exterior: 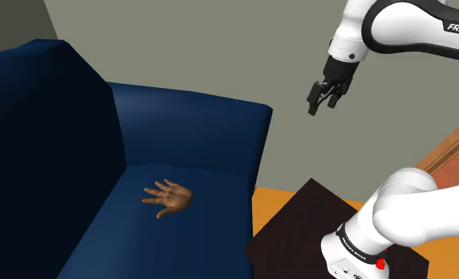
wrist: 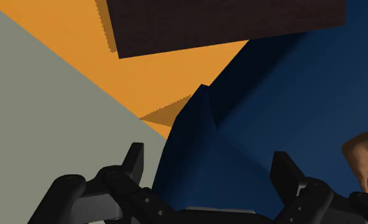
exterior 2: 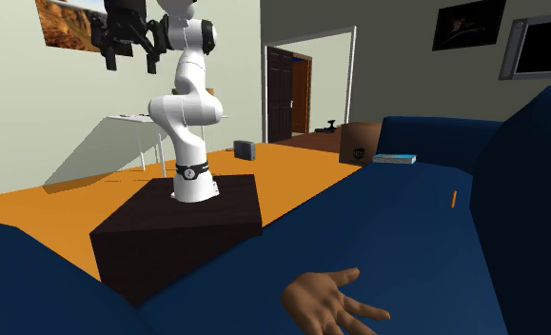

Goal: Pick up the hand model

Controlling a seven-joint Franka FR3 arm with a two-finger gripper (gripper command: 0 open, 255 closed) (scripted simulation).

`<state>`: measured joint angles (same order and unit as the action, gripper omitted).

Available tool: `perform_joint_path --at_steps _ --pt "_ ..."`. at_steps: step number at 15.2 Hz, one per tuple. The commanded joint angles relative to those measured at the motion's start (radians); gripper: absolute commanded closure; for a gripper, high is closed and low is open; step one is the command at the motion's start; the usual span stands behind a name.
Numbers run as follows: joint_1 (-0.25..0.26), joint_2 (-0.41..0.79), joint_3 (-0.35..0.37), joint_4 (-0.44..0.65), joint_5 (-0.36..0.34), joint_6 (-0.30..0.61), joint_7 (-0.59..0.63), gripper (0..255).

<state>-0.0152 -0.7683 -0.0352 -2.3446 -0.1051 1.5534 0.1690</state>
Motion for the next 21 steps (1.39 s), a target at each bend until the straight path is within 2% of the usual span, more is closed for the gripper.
perform_joint_path --at_steps 1,11,21 --pt "0.0 0.0 0.0 0.0 0.0 0.0 0.0 0" --pt "0.034 0.046 0.161 -0.198 0.16 0.241 0.295 0" --pt "0.07 0.275 0.34 -0.249 0.292 0.547 0.577 0"
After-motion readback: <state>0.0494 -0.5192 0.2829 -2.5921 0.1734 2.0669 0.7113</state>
